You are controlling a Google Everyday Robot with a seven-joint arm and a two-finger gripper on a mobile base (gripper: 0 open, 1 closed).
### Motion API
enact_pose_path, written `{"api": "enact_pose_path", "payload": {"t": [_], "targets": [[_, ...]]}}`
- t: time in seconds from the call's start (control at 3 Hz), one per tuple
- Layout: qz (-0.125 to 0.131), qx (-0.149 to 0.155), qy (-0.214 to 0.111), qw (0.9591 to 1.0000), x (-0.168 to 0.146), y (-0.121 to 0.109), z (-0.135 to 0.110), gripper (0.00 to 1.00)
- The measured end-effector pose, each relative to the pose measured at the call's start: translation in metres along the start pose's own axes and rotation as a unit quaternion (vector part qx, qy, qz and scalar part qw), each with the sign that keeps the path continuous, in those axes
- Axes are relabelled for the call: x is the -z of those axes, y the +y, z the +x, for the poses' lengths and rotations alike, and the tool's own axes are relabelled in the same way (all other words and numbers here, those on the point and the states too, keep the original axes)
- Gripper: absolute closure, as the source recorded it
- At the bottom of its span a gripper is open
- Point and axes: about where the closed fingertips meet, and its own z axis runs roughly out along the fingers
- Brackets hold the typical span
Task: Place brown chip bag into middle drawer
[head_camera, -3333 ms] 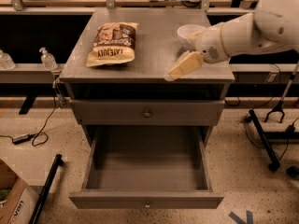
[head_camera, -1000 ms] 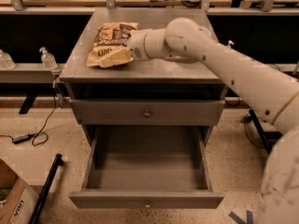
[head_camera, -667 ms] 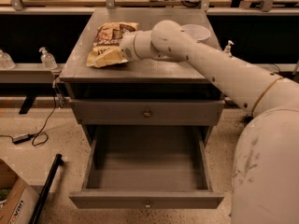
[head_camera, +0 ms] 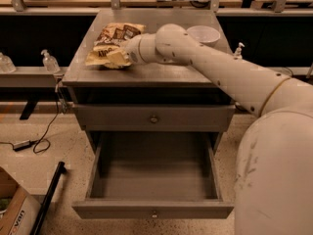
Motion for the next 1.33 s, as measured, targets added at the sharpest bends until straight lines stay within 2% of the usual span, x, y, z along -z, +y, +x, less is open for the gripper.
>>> {"api": "enact_pose_path", "payload": {"t": [0.33,0.67,1.0,1.33], "targets": [[0.011,-0.001,0.000,0.9999,0.008,-0.005,0.004,0.78],[0.001,0.003,-0.019,0.9998,0.033,-0.004,-0.006,0.99],[-0.030,0.033,-0.041,0.9982,0.102,0.014,-0.021,1.00],[-0.064,0.073,-0.033,0.9948,0.161,0.032,-0.019,1.00]]}}
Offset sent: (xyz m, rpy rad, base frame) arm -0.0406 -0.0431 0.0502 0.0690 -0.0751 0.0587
